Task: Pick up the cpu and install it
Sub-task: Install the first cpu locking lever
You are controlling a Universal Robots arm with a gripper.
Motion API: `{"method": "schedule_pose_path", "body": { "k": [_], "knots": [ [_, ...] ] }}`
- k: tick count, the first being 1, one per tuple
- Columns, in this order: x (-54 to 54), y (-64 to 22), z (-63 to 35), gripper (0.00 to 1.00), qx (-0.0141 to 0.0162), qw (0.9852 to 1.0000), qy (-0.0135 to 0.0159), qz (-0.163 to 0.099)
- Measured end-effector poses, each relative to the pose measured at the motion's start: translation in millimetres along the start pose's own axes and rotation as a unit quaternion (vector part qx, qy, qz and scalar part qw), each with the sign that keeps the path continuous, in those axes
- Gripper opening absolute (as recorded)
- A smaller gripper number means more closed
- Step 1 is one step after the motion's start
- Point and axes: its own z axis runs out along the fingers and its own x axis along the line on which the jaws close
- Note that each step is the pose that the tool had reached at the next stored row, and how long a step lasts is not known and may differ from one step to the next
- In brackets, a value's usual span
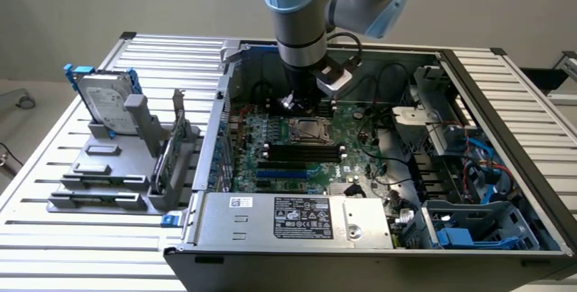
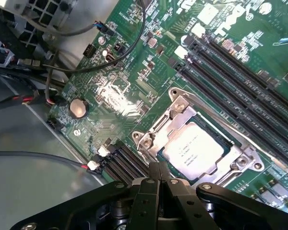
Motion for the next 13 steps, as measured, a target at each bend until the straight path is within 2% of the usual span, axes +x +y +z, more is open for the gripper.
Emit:
{"method": "schedule_pose_path", "body": {
  "k": [6, 9, 13],
  "knots": [
    [-2.7, 9.2, -18.3, 0.11, 0.0009, 1.0000, -0.0017, 0.003],
    [-7.4, 18.0, -28.3, 0.11, 0.0011, 1.0000, -0.0022, 0.003],
    [-16.0, 29.3, -35.6, 0.11, 0.0010, 1.0000, -0.0022, 0.003]
  ]
}}
